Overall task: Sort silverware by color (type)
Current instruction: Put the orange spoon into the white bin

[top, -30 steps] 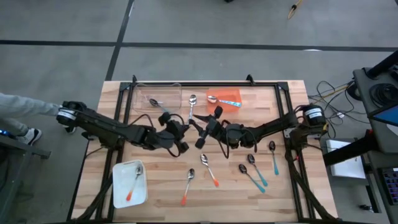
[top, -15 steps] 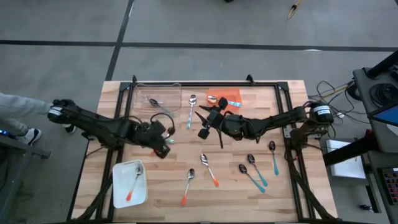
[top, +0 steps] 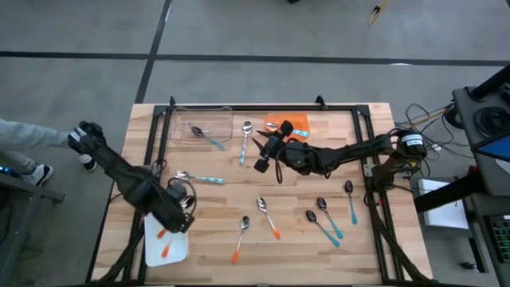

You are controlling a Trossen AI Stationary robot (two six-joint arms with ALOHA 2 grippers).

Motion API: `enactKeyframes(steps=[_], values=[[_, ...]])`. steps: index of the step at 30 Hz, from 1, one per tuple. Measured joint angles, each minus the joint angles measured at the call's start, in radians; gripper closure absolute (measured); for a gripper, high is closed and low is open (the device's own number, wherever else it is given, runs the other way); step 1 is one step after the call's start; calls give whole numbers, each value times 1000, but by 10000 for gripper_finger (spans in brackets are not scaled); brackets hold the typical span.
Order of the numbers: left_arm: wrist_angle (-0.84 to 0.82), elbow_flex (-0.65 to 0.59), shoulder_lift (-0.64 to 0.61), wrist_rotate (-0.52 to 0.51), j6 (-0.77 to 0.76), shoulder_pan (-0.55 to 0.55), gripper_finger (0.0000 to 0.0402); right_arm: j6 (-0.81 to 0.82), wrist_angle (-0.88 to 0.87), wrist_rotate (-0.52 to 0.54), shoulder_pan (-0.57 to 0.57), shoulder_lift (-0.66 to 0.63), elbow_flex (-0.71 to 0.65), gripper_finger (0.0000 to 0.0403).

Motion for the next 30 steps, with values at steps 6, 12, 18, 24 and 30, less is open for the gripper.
enactKeyframes(steps=[6,12,18,24,30], values=[[6,-25,34,5,-268,-128,402,0,-13,0,-13,0,0,275],[46,-59,96,5,-438,-213,402,-4,-21,0,-25,0,0,276],[83,-59,169,4,-449,-230,402,-30,-24,0,-31,0,0,274],[88,-59,223,17,-423,-230,402,-60,-30,0,-38,1,0,283],[86,-59,275,18,-376,-232,401,-63,-46,0,-38,1,0,286]])
